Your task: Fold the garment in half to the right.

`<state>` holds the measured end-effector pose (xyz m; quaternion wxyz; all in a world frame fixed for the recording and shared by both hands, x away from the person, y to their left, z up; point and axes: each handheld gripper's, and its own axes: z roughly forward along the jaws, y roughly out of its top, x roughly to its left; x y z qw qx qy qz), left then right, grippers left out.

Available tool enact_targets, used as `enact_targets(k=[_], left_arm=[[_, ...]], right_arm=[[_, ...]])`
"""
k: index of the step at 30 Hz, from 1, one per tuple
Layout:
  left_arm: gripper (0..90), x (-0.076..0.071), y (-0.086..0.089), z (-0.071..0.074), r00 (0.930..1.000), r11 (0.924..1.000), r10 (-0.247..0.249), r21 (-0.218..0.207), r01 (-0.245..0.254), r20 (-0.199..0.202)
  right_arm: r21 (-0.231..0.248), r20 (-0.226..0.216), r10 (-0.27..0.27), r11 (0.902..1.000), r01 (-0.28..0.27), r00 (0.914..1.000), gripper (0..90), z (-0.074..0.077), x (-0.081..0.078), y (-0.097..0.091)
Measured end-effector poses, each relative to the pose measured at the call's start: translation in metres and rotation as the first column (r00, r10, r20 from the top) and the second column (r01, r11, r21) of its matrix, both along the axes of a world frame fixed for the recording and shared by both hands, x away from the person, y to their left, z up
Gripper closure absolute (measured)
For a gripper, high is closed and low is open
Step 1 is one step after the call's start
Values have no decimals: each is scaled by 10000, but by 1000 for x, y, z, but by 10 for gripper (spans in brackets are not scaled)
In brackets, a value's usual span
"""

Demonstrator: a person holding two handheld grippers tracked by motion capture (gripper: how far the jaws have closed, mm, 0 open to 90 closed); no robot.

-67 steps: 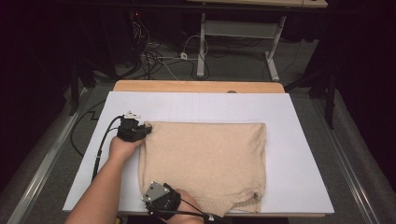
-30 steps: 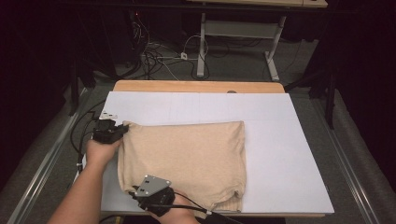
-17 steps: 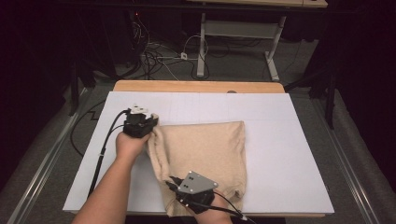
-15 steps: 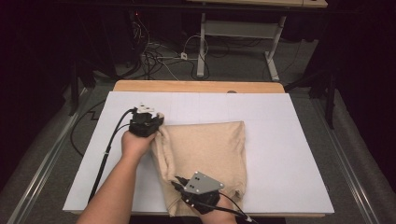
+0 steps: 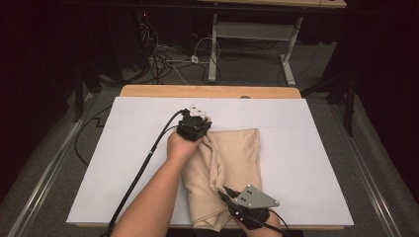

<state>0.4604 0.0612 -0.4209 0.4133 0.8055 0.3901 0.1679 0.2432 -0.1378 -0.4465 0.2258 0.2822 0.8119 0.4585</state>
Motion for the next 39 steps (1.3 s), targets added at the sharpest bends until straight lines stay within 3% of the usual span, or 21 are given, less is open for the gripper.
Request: enact_targets(k=[13,23,29,33,39], left_arm=[[800,4,-78,-4,9943,9942,-1070,64,1070,-1],[799,6,-114,-13,9878,9877,-1543,244,1547,-200],[764,4,-108,-6,9903,9908,-1316,254,1328,-445],[612,-1,-96,4,9910,9916,-1296,-44,1295,-322],[471,-17,-73,15,9922,9920,-1247,-193,1247,26]], right_arm=[[-276,30,-798,9964,798,9968,817,-7,-12,-49],[201,-276,-1289,9914,1295,9913,818,-15,-19,-74],[370,-361,-1286,9908,1299,9910,817,-17,-19,-76],[422,-414,-1285,9906,1302,9908,817,-18,-18,-75],[422,-481,-1291,9905,1311,9905,817,-20,-18,-74]])
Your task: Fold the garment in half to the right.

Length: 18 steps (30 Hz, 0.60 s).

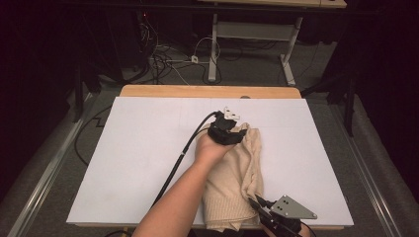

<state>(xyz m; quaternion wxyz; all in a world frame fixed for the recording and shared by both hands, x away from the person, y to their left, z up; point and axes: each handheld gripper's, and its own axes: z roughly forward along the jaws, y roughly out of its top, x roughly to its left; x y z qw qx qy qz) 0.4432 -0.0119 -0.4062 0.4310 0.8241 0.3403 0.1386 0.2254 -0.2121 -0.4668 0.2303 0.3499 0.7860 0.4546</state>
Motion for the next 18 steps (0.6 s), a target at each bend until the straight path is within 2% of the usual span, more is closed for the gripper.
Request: enact_targets(k=[5,7,9,15,18], left_arm=[[340,-9,28,-3,9996,9996,269,-51,-269,-105],[278,-13,39,-5,9985,9985,550,24,-550,-83],[263,-18,51,-7,9983,9981,584,-174,-583,4],[165,-35,85,-12,9954,9948,945,-402,-937,181],[144,-44,106,-20,9931,9926,1167,-338,-1163,128]], right_arm=[[-8,18,28,10000,-28,10000,817,0,0,1],[-6,18,41,10000,-41,10000,817,0,1,1],[10,4,47,10000,-47,10000,817,0,1,1],[-7,14,70,10000,-70,10000,816,0,2,0],[43,11,51,10000,-51,10000,816,0,2,0]])
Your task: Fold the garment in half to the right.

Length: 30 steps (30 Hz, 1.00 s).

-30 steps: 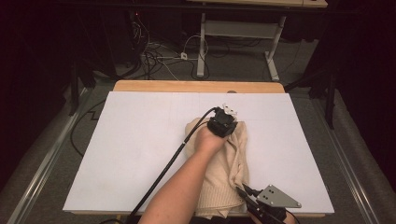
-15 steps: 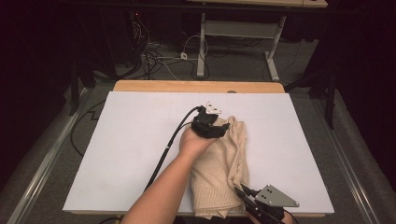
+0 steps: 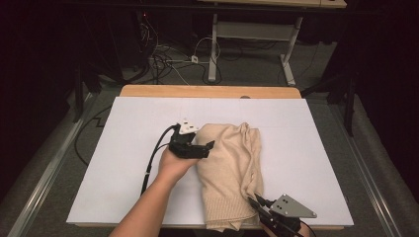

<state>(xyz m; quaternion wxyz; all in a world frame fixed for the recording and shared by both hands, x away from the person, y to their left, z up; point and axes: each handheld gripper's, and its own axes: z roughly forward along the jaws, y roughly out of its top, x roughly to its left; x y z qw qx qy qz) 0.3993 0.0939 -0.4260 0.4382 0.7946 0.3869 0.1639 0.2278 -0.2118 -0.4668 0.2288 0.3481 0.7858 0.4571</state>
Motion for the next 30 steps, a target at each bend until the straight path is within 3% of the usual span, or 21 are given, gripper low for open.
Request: enact_targets(k=[5,14,24,27,30], left_arm=[[103,-18,35,-18,9986,9990,454,67,-453,-259],[8,-58,81,-35,9955,9955,934,145,-932,-145],[0,-87,104,-53,9932,9944,1034,276,-1020,-540],[0,-90,106,-55,9933,9944,1035,285,-1022,-517],[0,-91,104,-55,9947,9949,936,413,-919,-420]], right_arm=[[40,-27,7,10000,-7,10000,816,0,0,0],[168,-82,-77,9998,78,9999,812,-1,1,-1],[491,-114,-277,9984,283,9996,788,4,-3,-8],[610,-132,-170,9980,178,9998,679,7,-5,-11],[893,214,-133,9959,113,9997,620,20,-7,-14]])
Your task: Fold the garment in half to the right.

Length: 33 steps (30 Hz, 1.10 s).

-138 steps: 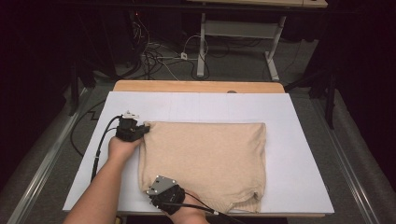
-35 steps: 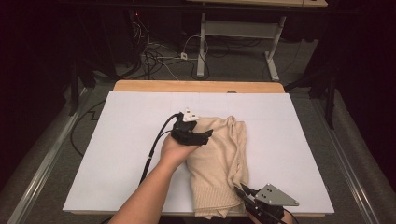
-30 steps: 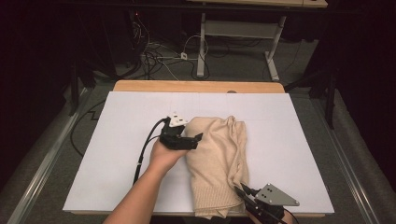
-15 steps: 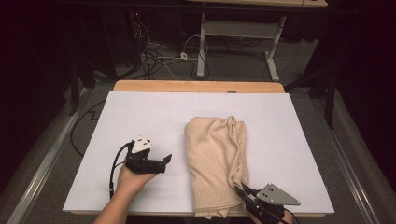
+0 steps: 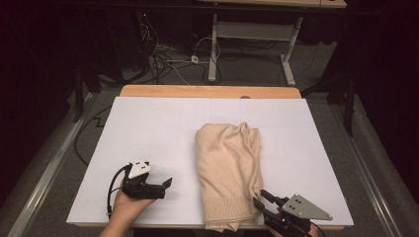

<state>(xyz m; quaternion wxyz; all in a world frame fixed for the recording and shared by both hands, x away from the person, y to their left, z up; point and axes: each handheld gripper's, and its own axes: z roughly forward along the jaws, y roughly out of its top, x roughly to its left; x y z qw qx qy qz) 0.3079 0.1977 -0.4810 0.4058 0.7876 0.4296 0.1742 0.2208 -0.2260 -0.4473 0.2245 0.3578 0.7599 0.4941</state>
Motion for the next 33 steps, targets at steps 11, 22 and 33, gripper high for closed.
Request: enact_targets(k=[11,22,33], left_arm=[[0,-3,-3,1,9997,9997,-189,-141,190,125],[0,-4,-1,4,9991,9986,-312,-426,324,270],[0,-4,1,4,9990,9987,-317,-382,329,309]], right_arm=[[93,89,-675,9977,674,9977,614,25,71,0],[-233,-644,-1282,9916,1269,9897,633,14,163,21],[-1191,-1857,-2076,9750,1877,9604,650,-8,230,35]])
